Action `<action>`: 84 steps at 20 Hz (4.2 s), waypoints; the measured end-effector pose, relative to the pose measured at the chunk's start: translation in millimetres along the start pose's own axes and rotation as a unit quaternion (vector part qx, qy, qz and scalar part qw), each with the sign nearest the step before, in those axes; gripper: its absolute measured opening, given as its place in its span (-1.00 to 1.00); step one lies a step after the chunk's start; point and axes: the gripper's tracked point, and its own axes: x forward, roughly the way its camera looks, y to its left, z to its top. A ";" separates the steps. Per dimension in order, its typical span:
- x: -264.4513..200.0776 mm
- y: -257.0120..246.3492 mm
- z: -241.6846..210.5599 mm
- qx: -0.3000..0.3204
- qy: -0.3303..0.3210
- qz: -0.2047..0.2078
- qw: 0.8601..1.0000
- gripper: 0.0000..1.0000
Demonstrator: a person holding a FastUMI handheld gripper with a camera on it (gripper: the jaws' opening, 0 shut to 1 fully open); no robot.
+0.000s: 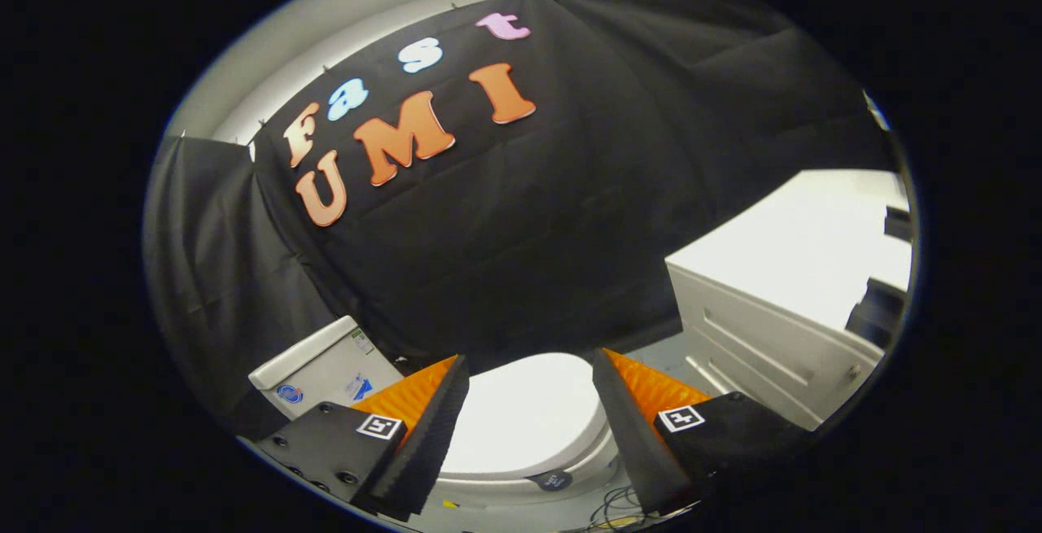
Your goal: Open the toilet lid.
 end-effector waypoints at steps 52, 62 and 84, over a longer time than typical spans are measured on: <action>40.0 -27.2 -270.0 0.381 0.274 -0.002 0.883 -0.83; 40.2 -28.5 -268.5 0.389 0.274 0.001 0.880 -0.84; 40.5 -20.0 -253.3 0.312 0.258 0.009 0.914 -0.84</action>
